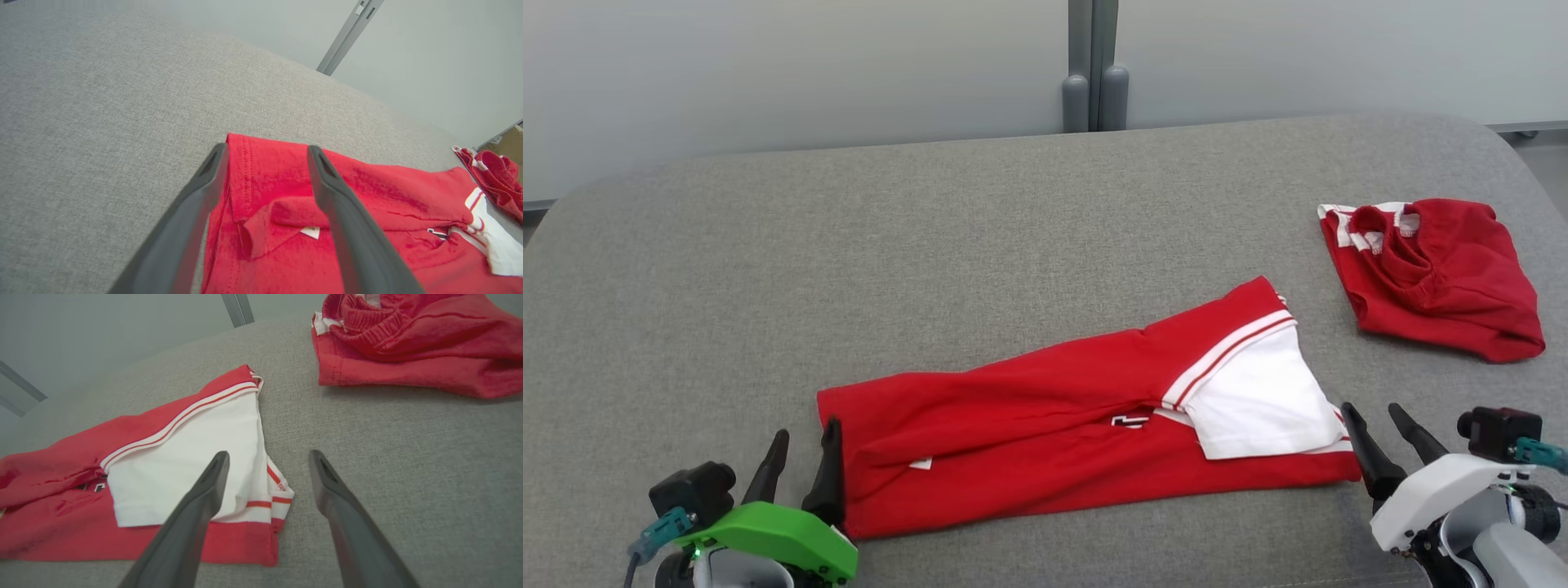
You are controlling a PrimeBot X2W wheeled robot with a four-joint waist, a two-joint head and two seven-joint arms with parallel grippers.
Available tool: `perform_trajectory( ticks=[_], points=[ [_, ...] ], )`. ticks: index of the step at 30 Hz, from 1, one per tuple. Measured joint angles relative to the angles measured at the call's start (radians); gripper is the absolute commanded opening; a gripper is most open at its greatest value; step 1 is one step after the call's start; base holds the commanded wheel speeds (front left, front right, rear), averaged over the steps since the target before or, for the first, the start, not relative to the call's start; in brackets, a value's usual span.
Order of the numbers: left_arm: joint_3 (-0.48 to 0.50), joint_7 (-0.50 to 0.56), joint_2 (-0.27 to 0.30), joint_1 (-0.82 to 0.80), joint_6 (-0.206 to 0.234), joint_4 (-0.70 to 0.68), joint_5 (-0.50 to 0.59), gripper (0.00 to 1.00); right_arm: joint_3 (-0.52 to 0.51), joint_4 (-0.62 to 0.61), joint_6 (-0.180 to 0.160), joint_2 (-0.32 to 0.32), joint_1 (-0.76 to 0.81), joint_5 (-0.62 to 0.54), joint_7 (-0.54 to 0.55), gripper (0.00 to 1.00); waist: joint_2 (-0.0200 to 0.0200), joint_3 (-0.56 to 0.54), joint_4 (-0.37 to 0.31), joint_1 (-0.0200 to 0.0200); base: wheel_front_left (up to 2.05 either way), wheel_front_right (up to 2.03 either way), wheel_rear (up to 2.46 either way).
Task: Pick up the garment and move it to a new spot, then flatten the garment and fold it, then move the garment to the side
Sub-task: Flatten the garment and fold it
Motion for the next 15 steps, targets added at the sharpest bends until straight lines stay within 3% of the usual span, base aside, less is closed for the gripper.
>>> perform_trajectory(
  ticks=[9,15],
  points=[
    [-0.007,-0.001,-0.025,-0.003,0.008,-0.081,0.041,1.0,0.022,0.035,0.001,-0.02,-0.137,0.035,0.165,1.0,0.0,0.011,0.027,0.0,0.0,0.0,0.0],
    [-0.006,-0.001,-0.026,-0.003,0.009,-0.107,0.047,1.0,0.021,0.091,0.001,-0.024,-0.147,0.085,0.26,1.0,0.0,0.03,0.059,0.0,0.0,0.0,0.0]
  ],
)
